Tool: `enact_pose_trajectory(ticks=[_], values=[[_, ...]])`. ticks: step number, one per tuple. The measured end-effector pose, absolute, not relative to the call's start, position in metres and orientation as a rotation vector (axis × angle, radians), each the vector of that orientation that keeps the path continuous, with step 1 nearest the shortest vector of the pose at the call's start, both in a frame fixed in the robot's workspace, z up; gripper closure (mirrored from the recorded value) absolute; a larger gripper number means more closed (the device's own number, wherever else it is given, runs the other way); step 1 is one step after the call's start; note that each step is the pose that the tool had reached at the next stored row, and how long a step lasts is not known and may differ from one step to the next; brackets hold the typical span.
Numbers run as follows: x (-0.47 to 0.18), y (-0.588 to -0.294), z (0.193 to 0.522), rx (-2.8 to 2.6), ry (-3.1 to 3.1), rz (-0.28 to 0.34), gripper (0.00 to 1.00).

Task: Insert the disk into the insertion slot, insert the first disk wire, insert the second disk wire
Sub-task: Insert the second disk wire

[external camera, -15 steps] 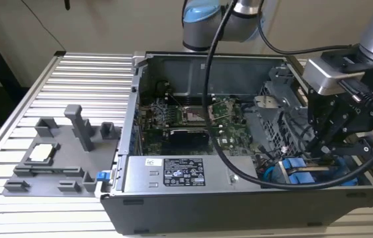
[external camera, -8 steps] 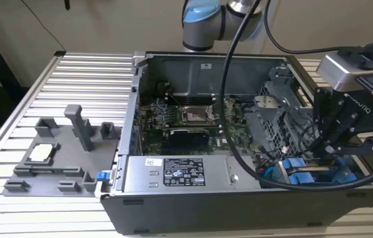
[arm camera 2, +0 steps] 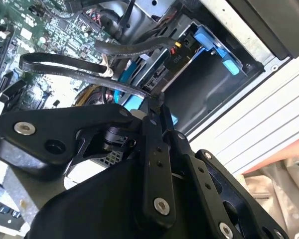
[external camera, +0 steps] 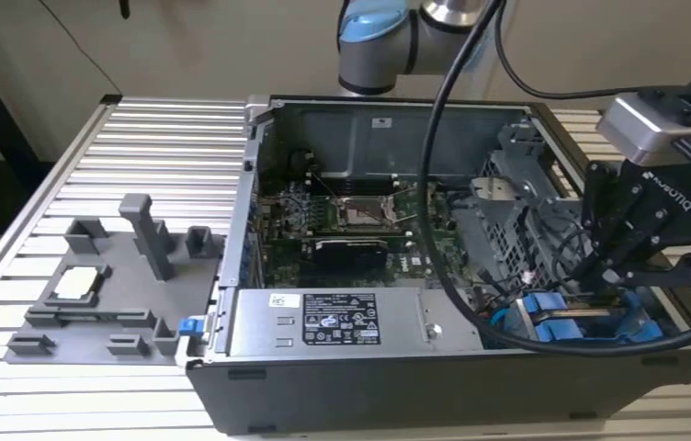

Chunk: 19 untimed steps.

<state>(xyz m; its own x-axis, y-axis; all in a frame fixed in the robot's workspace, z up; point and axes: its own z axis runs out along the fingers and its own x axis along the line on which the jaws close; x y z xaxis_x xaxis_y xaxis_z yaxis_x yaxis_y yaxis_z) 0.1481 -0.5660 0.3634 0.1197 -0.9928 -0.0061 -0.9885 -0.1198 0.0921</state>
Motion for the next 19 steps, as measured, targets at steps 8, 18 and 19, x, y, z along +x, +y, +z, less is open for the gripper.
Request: enact_pose_trajectory(ticks=[8, 18, 19], values=[[0.1484, -0.5662, 0.3612, 2.255, -2.118, -0.128, 0.84], [0.1544, -0.5690, 0.3575, 2.251, -2.139, -0.147, 0.84], [0.1557, -0.5695, 0.3573, 2.250, -2.140, -0.147, 0.84]])
